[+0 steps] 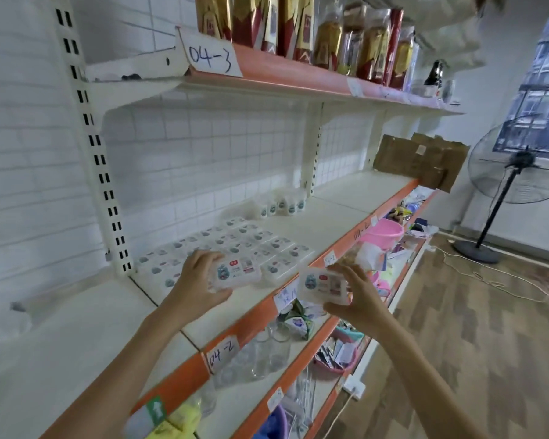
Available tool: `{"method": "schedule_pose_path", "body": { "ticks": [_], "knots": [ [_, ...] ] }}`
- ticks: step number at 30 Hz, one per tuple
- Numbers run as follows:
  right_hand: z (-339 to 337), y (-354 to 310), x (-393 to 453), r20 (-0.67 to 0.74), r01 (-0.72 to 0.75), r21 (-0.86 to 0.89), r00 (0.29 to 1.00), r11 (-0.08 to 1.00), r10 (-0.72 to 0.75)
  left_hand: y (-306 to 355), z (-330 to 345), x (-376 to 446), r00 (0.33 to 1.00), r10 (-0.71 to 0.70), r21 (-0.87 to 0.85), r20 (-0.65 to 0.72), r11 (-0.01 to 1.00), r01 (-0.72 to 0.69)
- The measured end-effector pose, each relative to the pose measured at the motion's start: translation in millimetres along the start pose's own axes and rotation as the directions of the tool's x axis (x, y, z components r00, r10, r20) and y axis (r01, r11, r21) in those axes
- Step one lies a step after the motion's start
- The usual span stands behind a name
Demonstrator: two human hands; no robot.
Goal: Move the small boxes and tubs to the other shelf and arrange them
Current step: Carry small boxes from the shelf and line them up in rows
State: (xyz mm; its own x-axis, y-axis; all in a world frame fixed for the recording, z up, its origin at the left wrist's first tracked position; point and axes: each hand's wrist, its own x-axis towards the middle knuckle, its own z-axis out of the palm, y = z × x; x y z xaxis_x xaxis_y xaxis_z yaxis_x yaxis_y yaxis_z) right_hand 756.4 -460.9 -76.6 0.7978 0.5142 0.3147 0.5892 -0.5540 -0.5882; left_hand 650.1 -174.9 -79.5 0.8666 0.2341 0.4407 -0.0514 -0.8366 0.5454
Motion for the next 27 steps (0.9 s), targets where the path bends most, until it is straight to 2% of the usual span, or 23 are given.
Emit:
{"method": "schedule_pose_path", "body": {
  "ticks": [7, 12, 15, 18, 20, 23, 27],
  "knots": [
    [19, -4, 85, 0.059, 0.118, 0.015, 0.991, 0.993, -0.118, -23, -1, 40, 0.998, -0.064, 0.053, -0.006, 0.997, 0.064],
    [41, 11, 129, 0.176, 0.212, 0.096, 0.958, 0.973, -0.226, -29, 1, 40, 0.985, -0.170, 0.062, -0.008, 0.984, 0.170],
    [56, 15, 155, 0.251, 0.283, 0.137, 0.917, 0.949, -0.309, -29, -1, 29, 0.958, -0.278, 0.073, -0.063, 0.956, 0.283],
    [70, 11, 174, 0.356, 0.358, 0.220, 0.837, 0.908, -0.416, -26, -8, 10, 0.917, -0.365, 0.097, -0.159, 0.919, 0.383],
    [77, 9, 180, 0.427, 0.438, 0.259, 0.748, 0.861, -0.509, -19, -11, -8, 0.891, -0.409, 0.091, -0.196, 0.897, 0.432],
    [86, 8, 181, 0.511, 0.543, 0.284, 0.612, 0.790, -0.604, -2, -5, -36, 0.844, -0.505, 0.001, -0.181, 0.858, 0.513],
    [96, 9, 178, 0.565, 0.593, 0.303, 0.518, 0.746, -0.642, 21, 16, -57, 0.763, -0.622, -0.052, -0.176, 0.780, 0.624]
  ]
}}
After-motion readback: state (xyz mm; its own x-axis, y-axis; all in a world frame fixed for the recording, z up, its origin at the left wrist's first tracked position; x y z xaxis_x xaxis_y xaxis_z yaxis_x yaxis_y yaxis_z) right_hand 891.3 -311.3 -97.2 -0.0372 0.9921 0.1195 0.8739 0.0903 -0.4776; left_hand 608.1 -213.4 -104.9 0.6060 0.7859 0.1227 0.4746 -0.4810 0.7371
